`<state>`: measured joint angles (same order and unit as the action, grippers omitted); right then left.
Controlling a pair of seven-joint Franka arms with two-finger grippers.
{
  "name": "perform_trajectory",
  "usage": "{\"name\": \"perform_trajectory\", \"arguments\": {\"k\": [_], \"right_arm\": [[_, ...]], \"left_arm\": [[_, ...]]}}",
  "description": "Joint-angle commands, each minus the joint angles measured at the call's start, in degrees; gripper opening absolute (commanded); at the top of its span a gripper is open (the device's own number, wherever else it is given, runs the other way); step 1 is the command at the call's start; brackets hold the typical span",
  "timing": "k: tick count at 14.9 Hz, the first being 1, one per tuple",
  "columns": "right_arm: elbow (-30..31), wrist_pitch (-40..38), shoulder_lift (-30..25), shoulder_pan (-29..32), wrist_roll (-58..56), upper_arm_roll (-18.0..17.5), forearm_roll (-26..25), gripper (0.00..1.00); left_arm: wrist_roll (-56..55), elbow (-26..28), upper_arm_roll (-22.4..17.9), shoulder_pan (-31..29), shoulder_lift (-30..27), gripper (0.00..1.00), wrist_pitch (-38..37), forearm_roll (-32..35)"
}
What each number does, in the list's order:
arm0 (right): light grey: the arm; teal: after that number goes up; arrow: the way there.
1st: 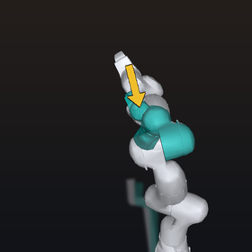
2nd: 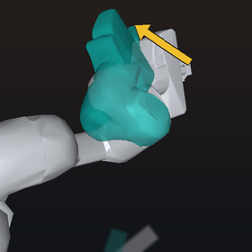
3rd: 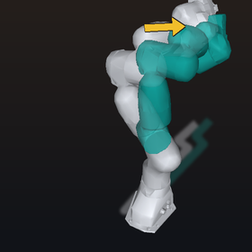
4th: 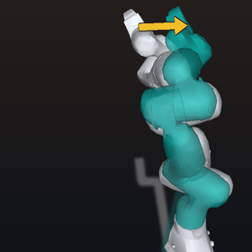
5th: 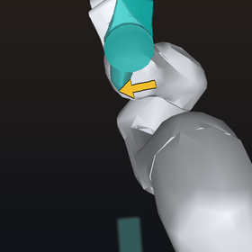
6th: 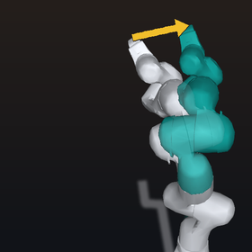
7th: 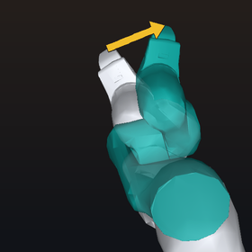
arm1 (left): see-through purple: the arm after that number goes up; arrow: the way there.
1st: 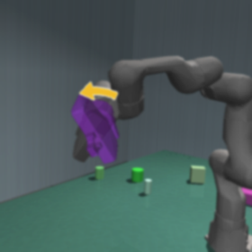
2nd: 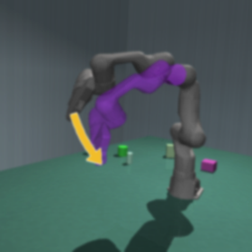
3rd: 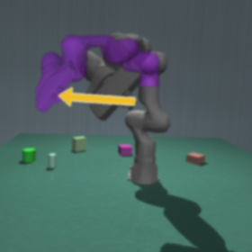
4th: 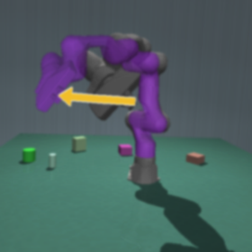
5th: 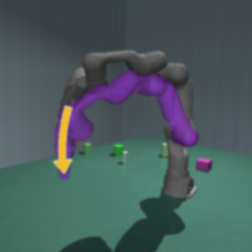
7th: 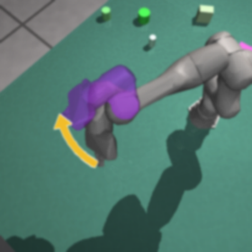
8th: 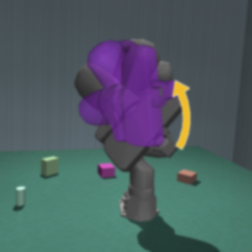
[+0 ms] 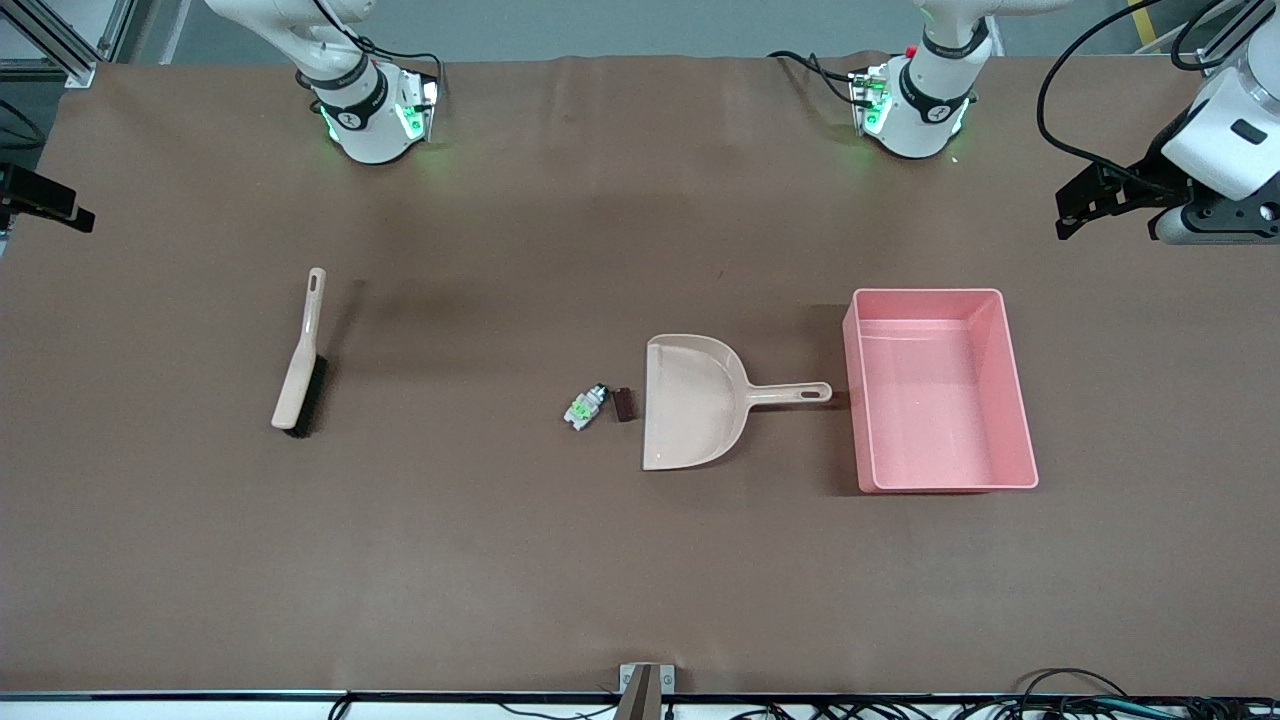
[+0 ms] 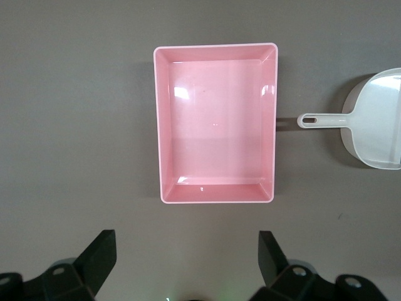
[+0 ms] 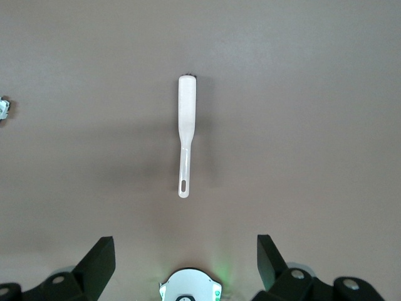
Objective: Clean e-waste and dump in bin
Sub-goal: 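Move the left gripper toward the dustpan handle while the right gripper reaches the brush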
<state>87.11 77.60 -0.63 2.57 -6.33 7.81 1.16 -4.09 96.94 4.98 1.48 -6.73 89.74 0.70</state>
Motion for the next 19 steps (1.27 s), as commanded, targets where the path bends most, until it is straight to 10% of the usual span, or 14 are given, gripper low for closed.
{"name": "perform_trajectory", "arguments": {"k": [1,15,19], "right_arm": [[2.4,0.4,-1.9,0.9,-0.5,-0.5,0.9,1.00],[3.0,-0.4,-2.1,1.5,1.5,-0.5,3.0,1.00],[14.1,7.7,-6.6,1.5,1.4,-0.5,2.9,1.00]], "left_arm": [[0.9,-1.1,0.0,-0.2,0.4,1.00,-0.8,0.0],[9.3,-1.2,1.3,7.8,11.0,1.00,6.4,-2.8],[9.4,-0.9,2.1,13.4,15.9,1.00,10.1,0.4]]}}
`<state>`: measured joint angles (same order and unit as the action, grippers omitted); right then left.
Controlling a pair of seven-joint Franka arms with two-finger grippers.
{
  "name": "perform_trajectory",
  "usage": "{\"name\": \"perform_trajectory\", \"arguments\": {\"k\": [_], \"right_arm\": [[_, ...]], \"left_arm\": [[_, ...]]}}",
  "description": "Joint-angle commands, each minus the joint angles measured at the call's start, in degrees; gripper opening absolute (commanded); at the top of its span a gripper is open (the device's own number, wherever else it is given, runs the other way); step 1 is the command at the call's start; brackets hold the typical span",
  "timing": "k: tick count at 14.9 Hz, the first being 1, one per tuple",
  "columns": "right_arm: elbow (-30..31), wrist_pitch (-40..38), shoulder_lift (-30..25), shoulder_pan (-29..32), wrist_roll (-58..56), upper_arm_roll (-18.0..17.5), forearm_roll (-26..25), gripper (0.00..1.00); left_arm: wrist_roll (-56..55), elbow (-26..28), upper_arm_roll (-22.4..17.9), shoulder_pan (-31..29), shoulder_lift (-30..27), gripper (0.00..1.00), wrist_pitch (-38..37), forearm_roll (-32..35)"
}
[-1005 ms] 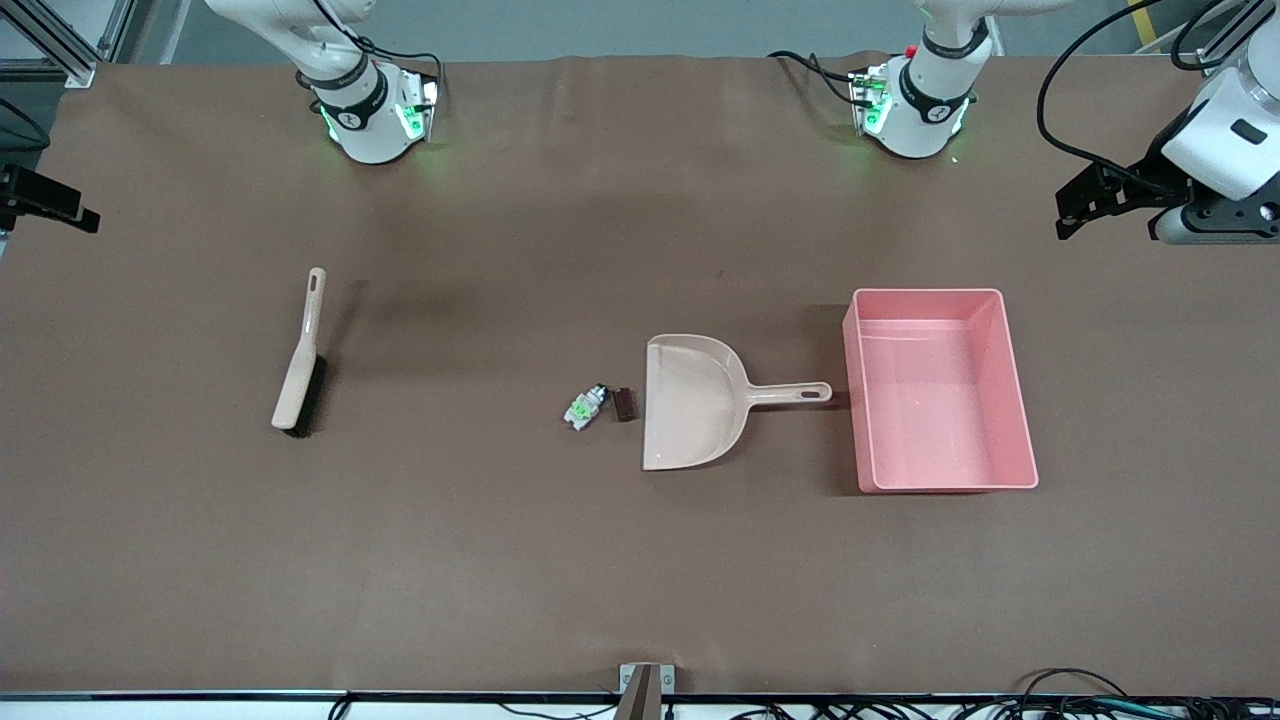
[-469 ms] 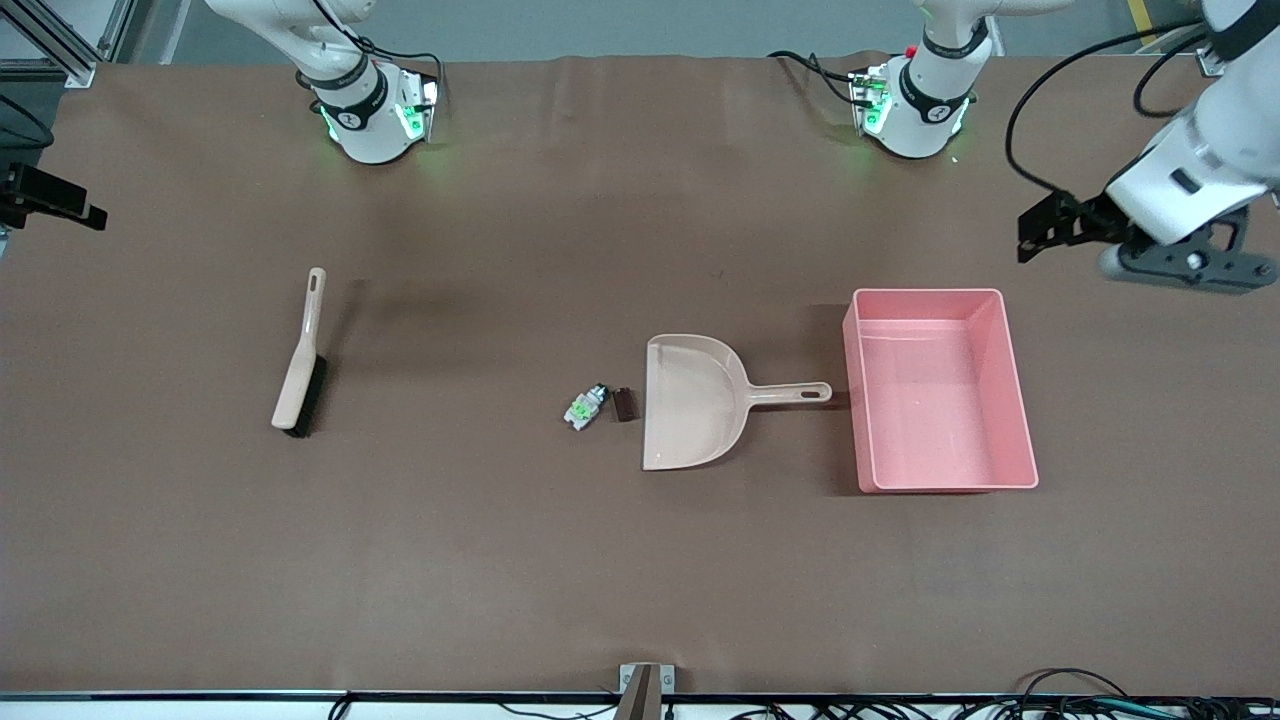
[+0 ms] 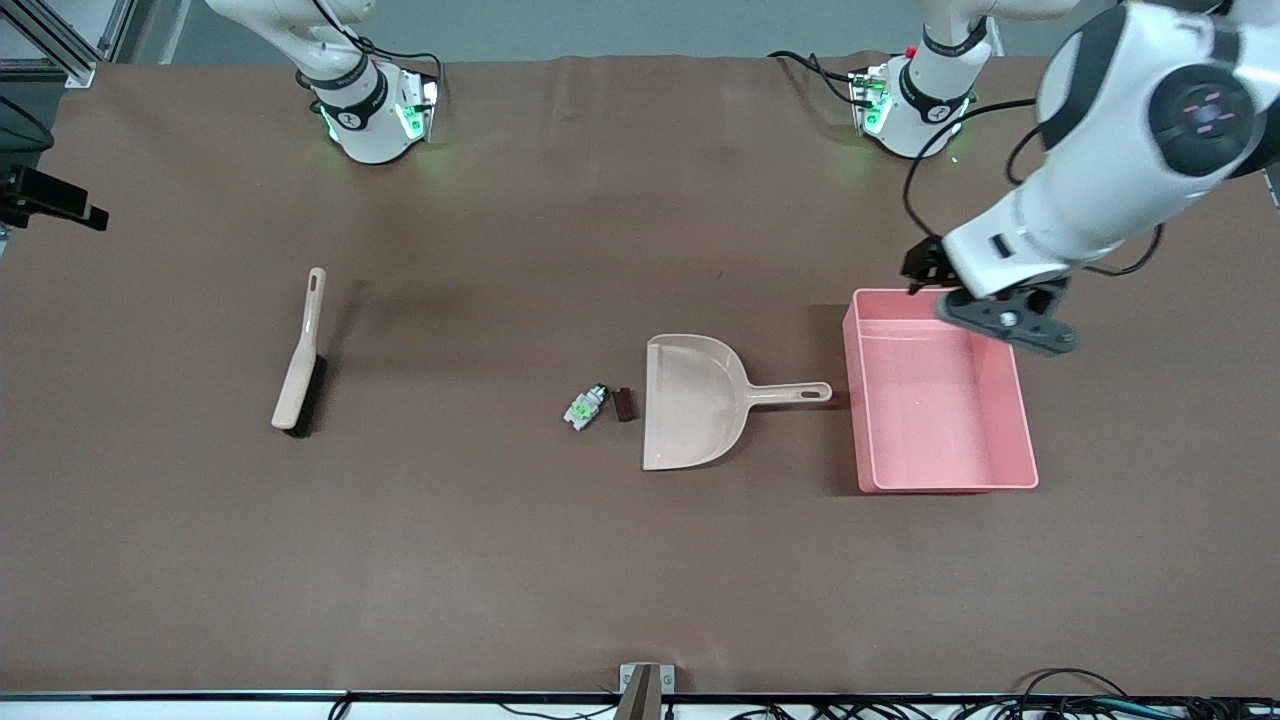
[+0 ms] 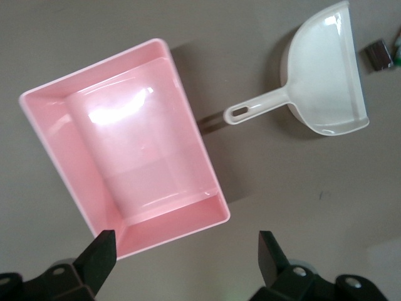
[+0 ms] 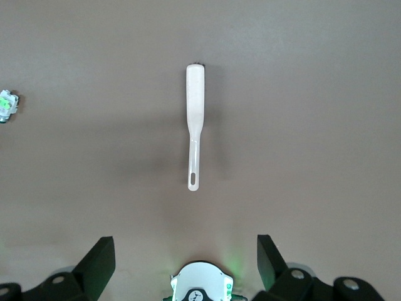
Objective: Clean e-waste and dump in bin
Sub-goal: 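Move the left gripper toward the dustpan handle while the right gripper reaches the brush, then grasp the dustpan handle with the left gripper while the right gripper grasps the brush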
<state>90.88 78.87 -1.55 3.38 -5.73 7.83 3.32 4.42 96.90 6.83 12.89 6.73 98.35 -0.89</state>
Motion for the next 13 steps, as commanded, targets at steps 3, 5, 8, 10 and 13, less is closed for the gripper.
{"name": "perform_trajectory", "arguments": {"k": [3,5,8,10,13], "right_arm": [[23.4,17.2,-9.4,0.5,0.8,-0.7,0.8,1.00],[27.6,21.7,-9.5,0.4,0.8,-0.7,0.9,1.00],[34.7,28.9,-9.7,0.6,0.4,-0.6,0.9,1.00],[39.4,34.7,-9.5,0.2,0.4,-0.6,1.1,1.00],[43.7,41.7,-8.0,-0.5,0.4,-0.7,1.1,1.00]], "left_arm": [[1.0,-0.4,0.2,5.3,5.5,1.00,4.1,2.8],[5.8,0.6,0.9,5.7,7.2,1.00,6.9,2.8],[15.2,0.7,1.0,6.0,10.2,0.97,10.1,3.1],[18.4,0.8,2.0,6.5,12.2,0.95,11.8,4.8],[23.2,0.7,3.1,6.9,14.9,0.92,14.0,6.3]]}}
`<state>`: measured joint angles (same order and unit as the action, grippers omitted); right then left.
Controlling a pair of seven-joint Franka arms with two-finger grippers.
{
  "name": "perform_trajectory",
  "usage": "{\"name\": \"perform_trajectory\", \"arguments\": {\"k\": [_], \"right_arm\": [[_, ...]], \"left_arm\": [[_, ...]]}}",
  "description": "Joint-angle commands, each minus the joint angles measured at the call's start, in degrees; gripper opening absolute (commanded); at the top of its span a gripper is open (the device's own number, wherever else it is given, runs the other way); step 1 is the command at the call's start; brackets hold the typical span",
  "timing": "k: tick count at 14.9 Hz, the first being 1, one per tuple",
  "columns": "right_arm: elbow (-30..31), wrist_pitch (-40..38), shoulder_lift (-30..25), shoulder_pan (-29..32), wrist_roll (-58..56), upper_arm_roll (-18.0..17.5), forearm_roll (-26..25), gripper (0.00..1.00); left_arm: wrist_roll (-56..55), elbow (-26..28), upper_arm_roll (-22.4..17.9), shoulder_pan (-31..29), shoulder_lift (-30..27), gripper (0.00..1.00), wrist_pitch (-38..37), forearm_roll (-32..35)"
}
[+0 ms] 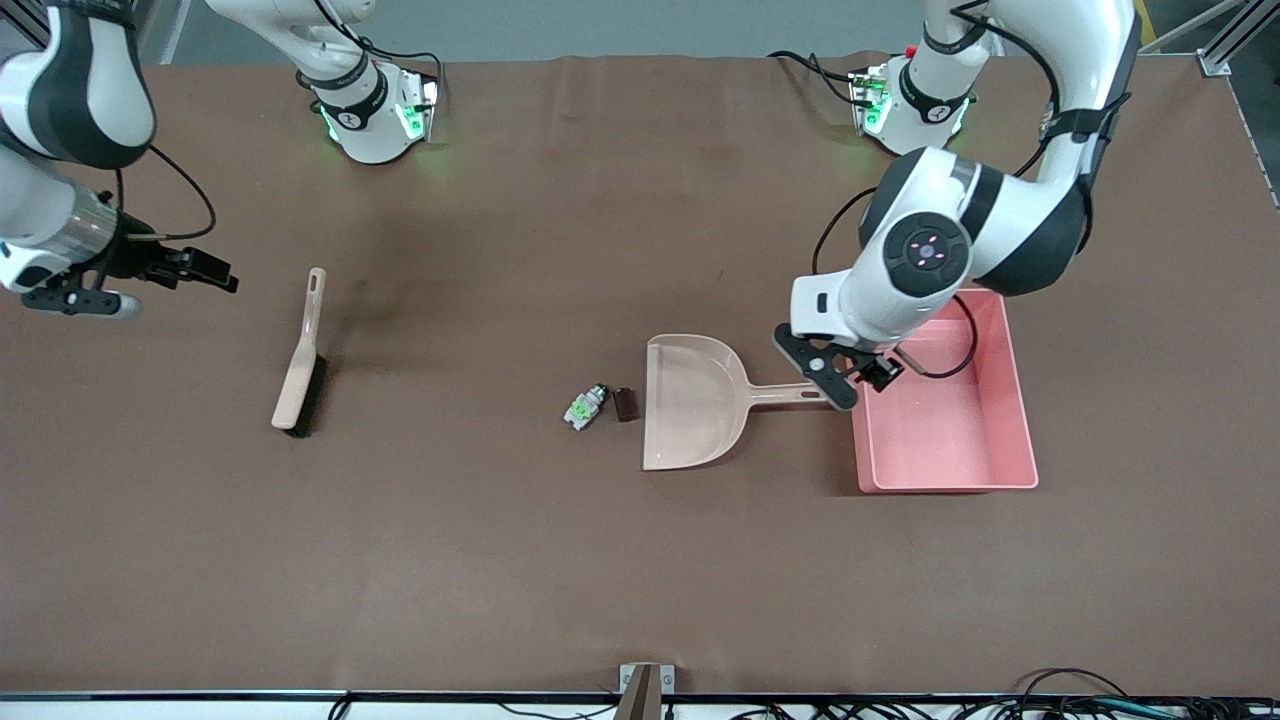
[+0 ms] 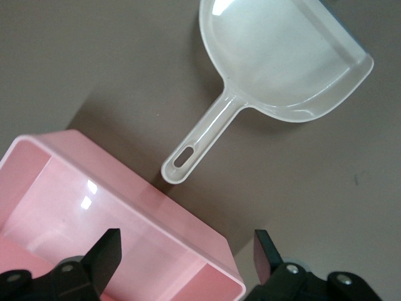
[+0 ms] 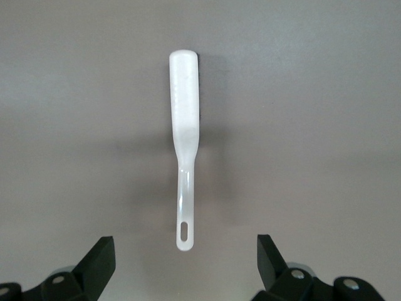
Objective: Clean e-waste and dump in bin
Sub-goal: 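Grasp the dustpan handle with the left gripper while the right gripper grasps the brush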
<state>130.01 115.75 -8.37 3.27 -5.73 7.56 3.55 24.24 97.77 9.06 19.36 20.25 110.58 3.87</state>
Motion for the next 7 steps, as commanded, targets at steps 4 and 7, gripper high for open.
{"name": "perform_trajectory", "arguments": {"k": [4,7], "right_arm": [[12.0,16.1,3.0,-2.0,0.6,-0.4,1.0,1.00],[16.7,26.6,6.0,-4.1,0.7,-0.4,2.1,1.00]], "left_arm": [[11.0,-0.1,1.0,0.4,4.3,0.91,5.5,5.0],[15.9,0.0,1.0,0.7,6.0,0.91,8.1,6.2]]}}
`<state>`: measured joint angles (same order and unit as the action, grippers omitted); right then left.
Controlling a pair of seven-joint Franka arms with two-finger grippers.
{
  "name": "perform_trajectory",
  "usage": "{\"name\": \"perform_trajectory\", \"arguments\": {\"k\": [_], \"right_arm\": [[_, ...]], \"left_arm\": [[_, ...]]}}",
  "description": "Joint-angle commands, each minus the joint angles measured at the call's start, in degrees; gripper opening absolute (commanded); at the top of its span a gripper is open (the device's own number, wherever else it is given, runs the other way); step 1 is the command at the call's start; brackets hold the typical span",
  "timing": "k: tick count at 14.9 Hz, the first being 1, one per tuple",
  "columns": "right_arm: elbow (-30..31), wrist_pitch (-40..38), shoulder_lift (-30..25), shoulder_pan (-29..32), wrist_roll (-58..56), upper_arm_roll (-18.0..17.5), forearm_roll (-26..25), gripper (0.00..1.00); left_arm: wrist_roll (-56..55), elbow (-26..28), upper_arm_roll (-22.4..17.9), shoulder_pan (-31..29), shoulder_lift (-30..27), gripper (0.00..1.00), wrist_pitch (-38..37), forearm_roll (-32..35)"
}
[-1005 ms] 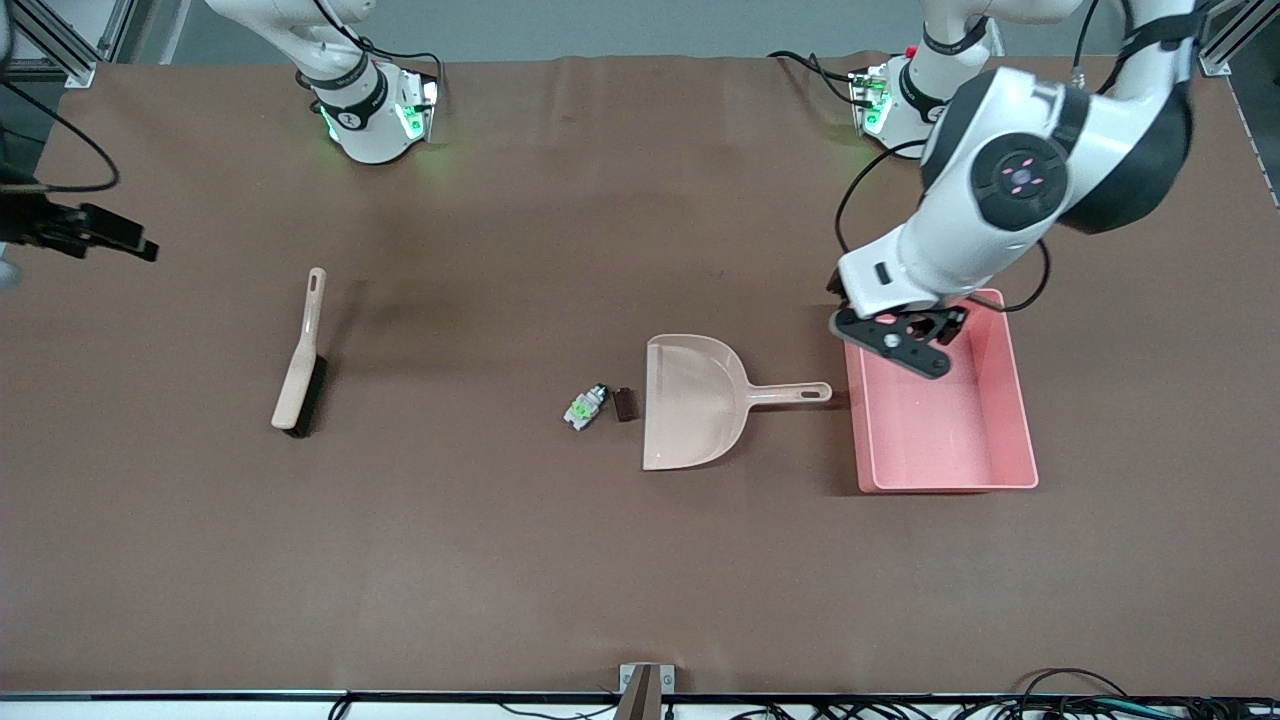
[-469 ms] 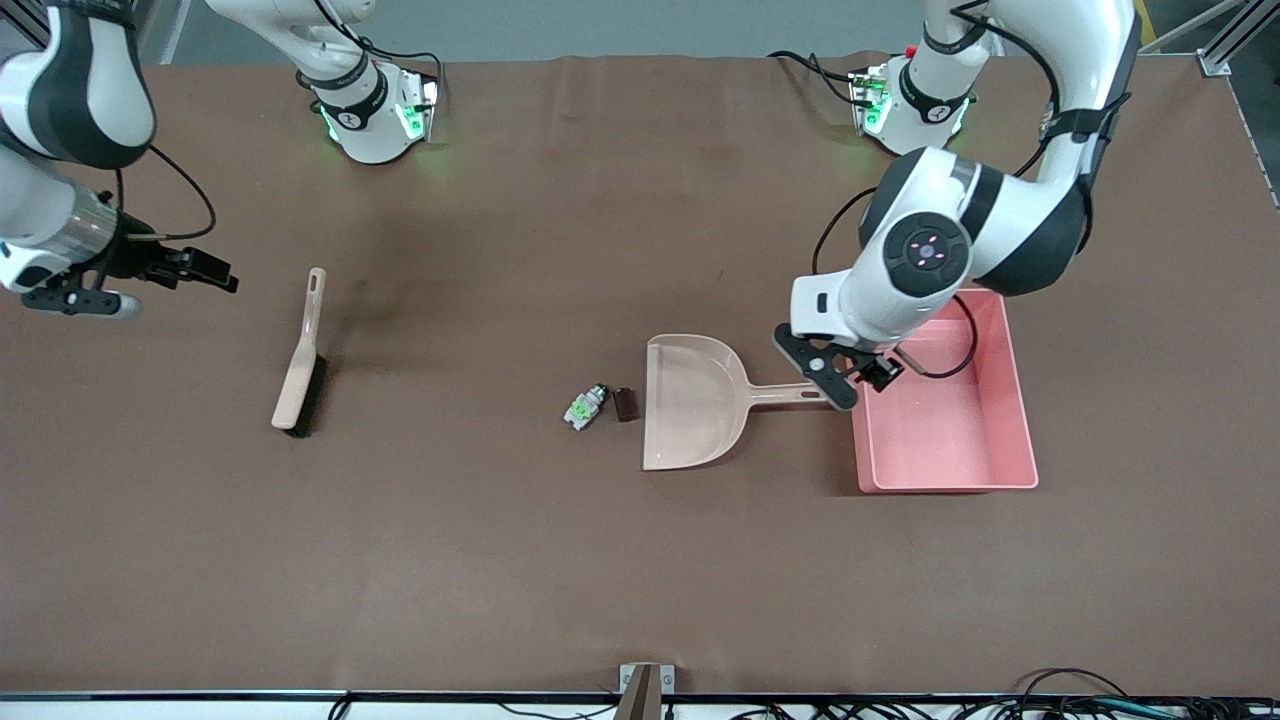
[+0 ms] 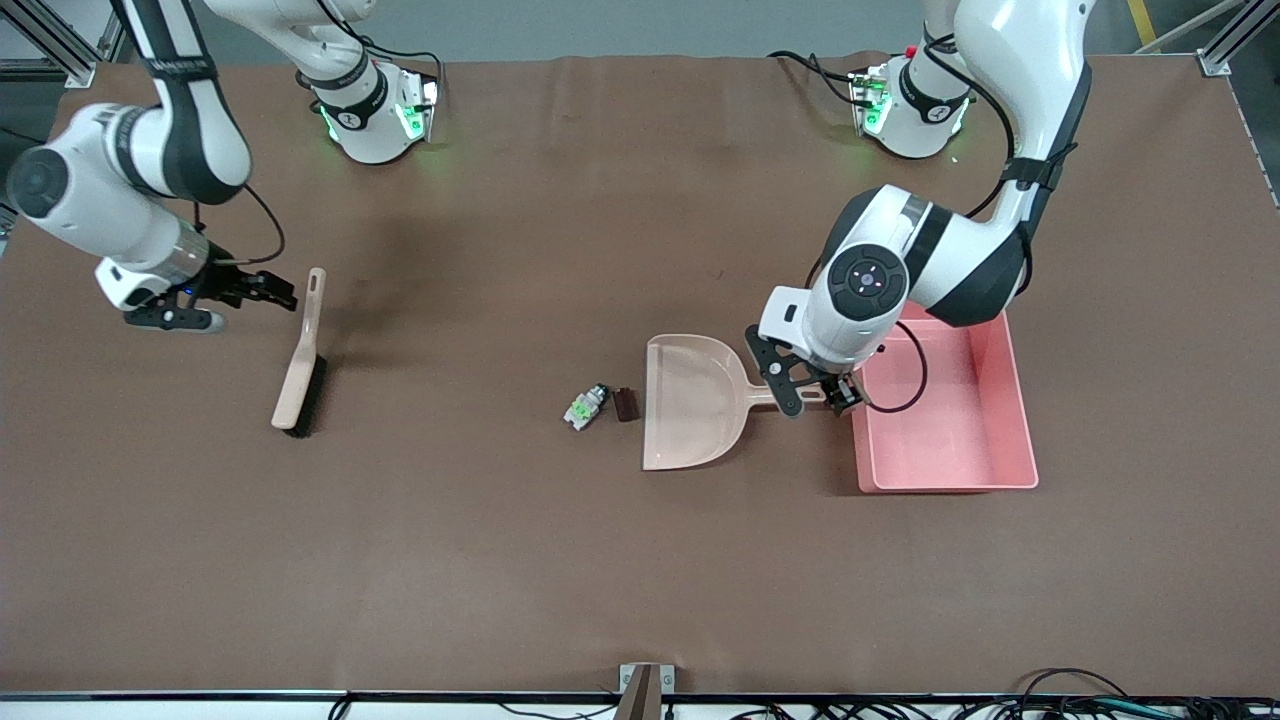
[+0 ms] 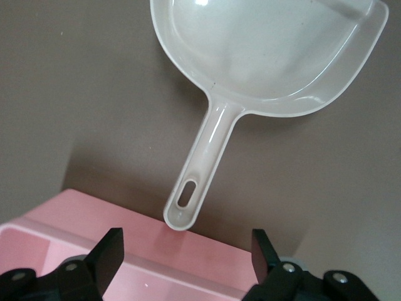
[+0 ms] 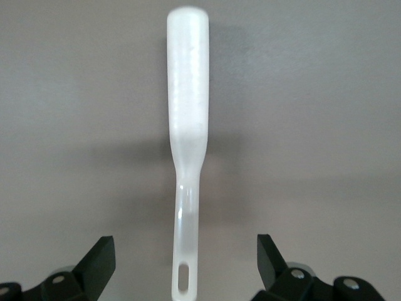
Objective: Clean e-waste and dump in bin
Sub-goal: 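Grasp the dustpan handle with the left gripper while the right gripper grasps the brush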
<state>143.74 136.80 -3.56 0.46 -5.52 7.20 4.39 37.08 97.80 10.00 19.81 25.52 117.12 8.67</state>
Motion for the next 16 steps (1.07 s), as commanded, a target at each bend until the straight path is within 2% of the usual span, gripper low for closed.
{"name": "perform_trajectory", "arguments": {"k": [1,5,8,10,14,16], "right_arm": [[3.0,6.9,2.5,-1.4,0.5,-0.1,1.2,1.00],[5.7,16.5,6.9,-1.8,0.5,-0.2,1.2,1.00],[5.8,16.8,7.2,-1.7,0.5,-0.2,1.2,0.99],[6.4,16.8,7.3,-1.7,0.5,-0.2,1.2,0.88],[6.6,16.8,7.2,-2.2,0.6,-0.3,1.2,0.71],[6.6,16.8,7.2,-2.5,0.7,-0.3,1.2,0.60]], "left_arm": [[4.6,-0.1,0.0,0.8,1.1,0.91,1.9,1.5],[6.4,-0.2,0.8,1.6,3.2,0.91,4.2,6.3],[6.4,-0.2,1.8,1.6,5.0,0.91,6.7,7.5],[6.5,-0.3,2.5,1.9,5.4,0.90,7.1,7.9],[7.8,-0.5,2.9,2.1,6.7,0.81,7.2,10.0],[7.9,-0.7,3.1,2.3,7.4,0.80,7.6,10.1]]}}
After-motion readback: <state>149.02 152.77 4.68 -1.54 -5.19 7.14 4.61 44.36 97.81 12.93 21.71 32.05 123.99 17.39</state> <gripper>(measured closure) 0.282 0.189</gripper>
